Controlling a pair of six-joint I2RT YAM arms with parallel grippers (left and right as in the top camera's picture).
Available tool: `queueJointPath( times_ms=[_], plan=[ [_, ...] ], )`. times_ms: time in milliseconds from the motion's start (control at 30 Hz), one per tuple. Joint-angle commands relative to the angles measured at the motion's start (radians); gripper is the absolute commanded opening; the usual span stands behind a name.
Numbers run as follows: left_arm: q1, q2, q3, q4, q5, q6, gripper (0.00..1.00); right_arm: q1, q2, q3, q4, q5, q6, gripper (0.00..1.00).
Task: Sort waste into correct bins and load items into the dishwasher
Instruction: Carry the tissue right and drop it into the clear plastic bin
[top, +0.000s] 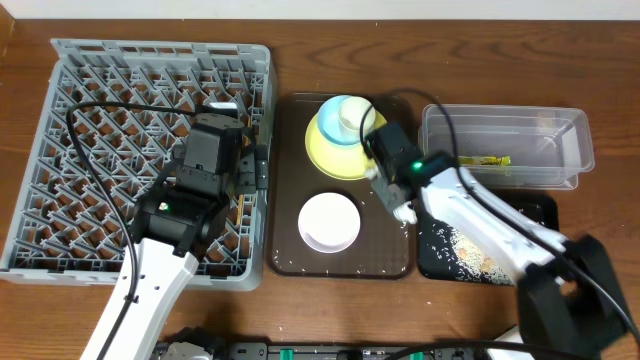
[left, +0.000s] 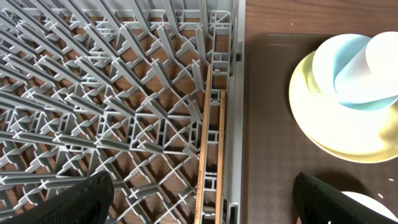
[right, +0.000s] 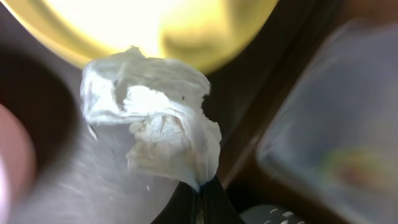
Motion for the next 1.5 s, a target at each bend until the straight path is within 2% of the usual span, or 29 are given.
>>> queueJointPath(
  times_ms=[0, 200, 300, 400, 600, 767, 900, 1067, 1167, 1233, 1300, 1333, 1467],
  plan=[
    [0.002, 0.001, 0.006, -0.003, 0.005, -0.009, 0.93, -0.030, -0.084, 0.060, 0.006, 0.003, 0.035, 0.01],
    [0.002, 0.001, 0.006, -0.003, 0.005, -0.009, 0.93, -0.177, -0.135, 0.065, 0.080, 0.004, 0.146, 0.01],
    [0.002, 0.001, 0.006, -0.003, 0.005, -0.009, 0.93, -0.323, -0.134, 0.065, 0.094, 0.002, 0.293, 0.01],
    [0.002, 0.001, 0.006, -0.003, 0.005, -0.009, 0.93, -0.429, -0.134, 0.065, 0.094, -0.039, 0.369, 0.01],
    [0.002, 0.001, 0.006, -0.003, 0.005, -0.009, 0.93, -0.597, -0.134, 0.061, 0.085, -0.087, 0.381, 0.01],
    [0.002, 0.001, 0.006, -0.003, 0.005, -0.009, 0.93, -0.682, -0.134, 0.060, 0.079, -0.087, 0.381, 0.02],
    [0.002, 0.001, 0.006, -0.003, 0.006, -0.009, 0.93, -0.717, -0.134, 0.060, 0.077, -0.087, 0.380, 0.16],
    [0.002, 0.001, 0.006, -0.003, 0.005, -0.009, 0.93, -0.716, -0.134, 0.060, 0.058, -0.076, 0.380, 0.16],
    [0.002, 0.001, 0.006, -0.003, 0.006, -0.009, 0.93, -0.716, -0.134, 0.060, 0.052, -0.071, 0.380, 0.34],
    [0.002, 0.001, 0.006, -0.003, 0.005, -0.009, 0.93, -0.716, -0.134, 0.060, 0.052, -0.071, 0.380, 0.43],
    [0.002, 0.001, 0.006, -0.003, 0.006, -0.009, 0.93, -0.716, -0.134, 0.060, 0.044, -0.071, 0.380, 0.75],
    [0.002, 0.001, 0.006, -0.003, 0.006, -0.009, 0.93, -0.717, -0.134, 0.060, 0.040, -0.071, 0.381, 0.97],
    [0.002, 0.001, 0.006, -0.003, 0.006, -0.009, 0.93, -0.723, -0.134, 0.060, 0.042, -0.071, 0.385, 0.99]
  ],
)
